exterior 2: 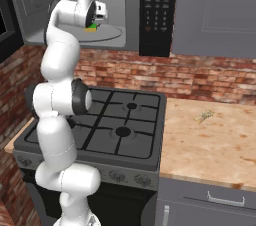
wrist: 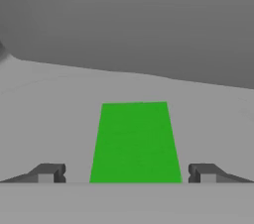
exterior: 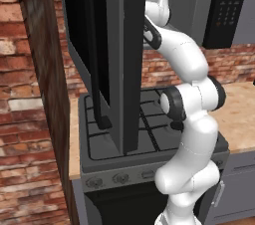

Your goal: Place the sponge inside the microwave to prepare for sanitizing.

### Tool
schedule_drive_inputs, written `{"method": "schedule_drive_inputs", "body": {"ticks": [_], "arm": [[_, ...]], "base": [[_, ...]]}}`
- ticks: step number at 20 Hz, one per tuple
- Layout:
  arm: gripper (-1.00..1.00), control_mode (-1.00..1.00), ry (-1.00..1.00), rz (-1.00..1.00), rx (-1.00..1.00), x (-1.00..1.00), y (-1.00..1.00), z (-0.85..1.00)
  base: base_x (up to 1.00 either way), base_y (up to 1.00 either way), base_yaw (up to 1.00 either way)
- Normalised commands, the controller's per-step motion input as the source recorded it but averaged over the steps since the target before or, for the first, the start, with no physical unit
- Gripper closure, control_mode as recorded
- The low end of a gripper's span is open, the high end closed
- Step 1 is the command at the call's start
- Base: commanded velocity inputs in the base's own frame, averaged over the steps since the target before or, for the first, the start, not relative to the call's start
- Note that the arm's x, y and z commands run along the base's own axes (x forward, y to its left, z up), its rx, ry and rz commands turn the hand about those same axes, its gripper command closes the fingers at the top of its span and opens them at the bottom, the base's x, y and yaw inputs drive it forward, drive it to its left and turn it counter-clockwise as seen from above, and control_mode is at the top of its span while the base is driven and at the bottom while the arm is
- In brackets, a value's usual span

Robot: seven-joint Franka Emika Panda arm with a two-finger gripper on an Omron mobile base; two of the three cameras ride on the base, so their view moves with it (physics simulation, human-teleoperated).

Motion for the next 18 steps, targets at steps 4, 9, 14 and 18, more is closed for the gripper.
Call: {"method": "schedule_drive_inputs", "body": {"ticks": [4,9,14,18], "arm": [[-1.0,-1.0,0.0,-0.06,0.0,-0.37,-0.05,0.05],[-1.0,-1.0,0.0,-0.09,0.0,-0.49,-0.03,0.03],[-1.0,-1.0,-0.01,-0.13,0.05,-0.62,-0.05,0.0],[-1.0,-1.0,-0.02,-0.06,0.08,-0.68,-0.1,0.0]], "base": [[0.0,0.0,0.0],[0.0,0.0,0.0],[0.0,0.0,0.0],[0.0,0.0,0.0]]}}
